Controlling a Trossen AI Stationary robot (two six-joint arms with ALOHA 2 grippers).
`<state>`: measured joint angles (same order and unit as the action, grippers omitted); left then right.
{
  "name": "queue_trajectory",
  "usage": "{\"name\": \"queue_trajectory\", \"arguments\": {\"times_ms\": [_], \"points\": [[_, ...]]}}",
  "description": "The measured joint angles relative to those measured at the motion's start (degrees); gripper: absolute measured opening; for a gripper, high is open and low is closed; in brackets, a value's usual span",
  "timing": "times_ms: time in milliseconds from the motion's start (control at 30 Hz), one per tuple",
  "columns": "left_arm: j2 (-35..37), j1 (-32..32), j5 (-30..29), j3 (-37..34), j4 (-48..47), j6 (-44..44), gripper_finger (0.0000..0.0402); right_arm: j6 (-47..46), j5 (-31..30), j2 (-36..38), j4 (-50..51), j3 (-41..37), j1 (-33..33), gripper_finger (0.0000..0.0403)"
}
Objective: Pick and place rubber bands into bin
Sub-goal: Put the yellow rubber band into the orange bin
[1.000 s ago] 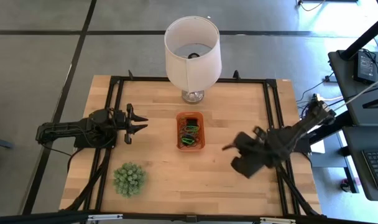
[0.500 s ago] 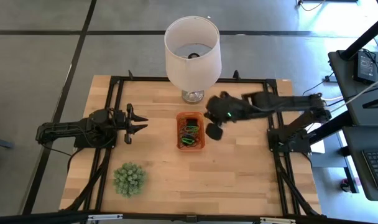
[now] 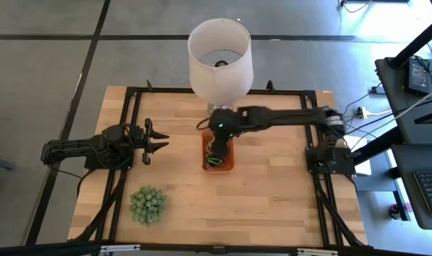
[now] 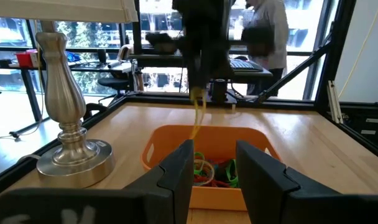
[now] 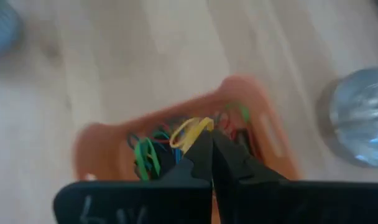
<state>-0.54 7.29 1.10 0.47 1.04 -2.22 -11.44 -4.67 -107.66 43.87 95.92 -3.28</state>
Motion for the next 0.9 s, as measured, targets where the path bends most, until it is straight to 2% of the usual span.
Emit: {"name": "queue_trajectory", "arguments": {"times_ms": [267,433,633,900], "points": [[0.0,0.0,0.0,0.0,0.0,0.0,0.0114,0.2,4.6,-13.0,-0.7,0.0,0.0,0.0],[0.0,0.0,0.0,0.0,0.0,0.0,0.0114,0.1,5.4,-18.1,-0.7,-0.1,0.0,0.0007],[0.0,0.0,0.0,0.0,0.0,0.0,0.0114,0.1,5.4,-17.5,-0.6,-0.1,-0.1,0.0039],[0.0,0.0,0.0,0.0,0.0,0.0,0.0114,1.0,5.4,-9.9,1.7,-0.1,-0.1,0.0099]]}}
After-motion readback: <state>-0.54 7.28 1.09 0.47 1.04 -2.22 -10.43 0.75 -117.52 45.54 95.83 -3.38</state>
